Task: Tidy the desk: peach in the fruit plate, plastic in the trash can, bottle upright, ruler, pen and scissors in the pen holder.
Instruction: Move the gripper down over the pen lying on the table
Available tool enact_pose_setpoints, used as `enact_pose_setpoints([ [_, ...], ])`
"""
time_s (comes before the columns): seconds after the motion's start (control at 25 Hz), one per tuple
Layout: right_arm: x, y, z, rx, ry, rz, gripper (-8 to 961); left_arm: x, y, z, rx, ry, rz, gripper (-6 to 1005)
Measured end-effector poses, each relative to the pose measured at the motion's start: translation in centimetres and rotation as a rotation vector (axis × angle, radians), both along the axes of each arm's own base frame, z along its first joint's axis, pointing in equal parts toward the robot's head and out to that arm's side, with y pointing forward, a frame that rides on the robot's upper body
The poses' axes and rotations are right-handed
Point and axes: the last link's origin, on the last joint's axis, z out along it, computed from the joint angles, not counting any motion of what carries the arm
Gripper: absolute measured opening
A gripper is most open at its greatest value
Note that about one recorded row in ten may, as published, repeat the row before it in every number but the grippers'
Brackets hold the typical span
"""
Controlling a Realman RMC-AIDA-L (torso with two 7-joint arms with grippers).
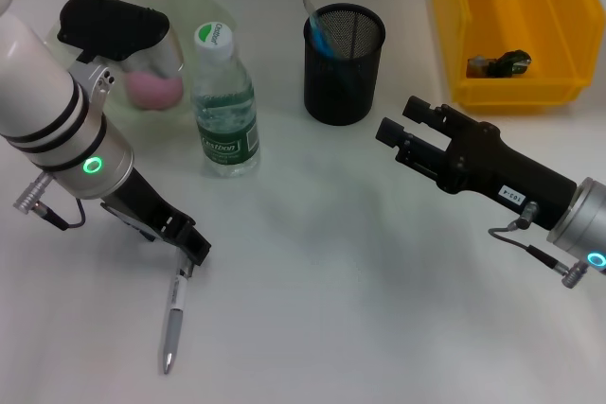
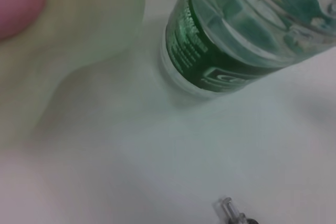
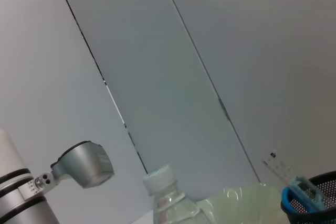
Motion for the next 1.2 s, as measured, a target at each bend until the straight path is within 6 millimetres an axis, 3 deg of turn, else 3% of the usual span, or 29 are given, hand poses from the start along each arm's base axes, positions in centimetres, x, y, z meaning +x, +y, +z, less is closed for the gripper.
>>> enact_pose_setpoints([
  [0.84, -0.01, 0.08, 0.05, 0.005, 0.005, -0.005, 690, 0.11, -0.1, -0.26, -0.014, 0.012, -0.018, 750],
  [1.08, -0.01, 0.08, 0.05, 0.005, 0.005, -0.005, 690, 0.25, -0.08, -0.23, -0.012, 0.009, -0.021, 627],
  [1.2, -0.01, 0.08, 0.05, 0.005, 0.005, -0.005, 690, 0.25, -0.08, -0.25, -0.013, 0.009, -0.02, 625],
])
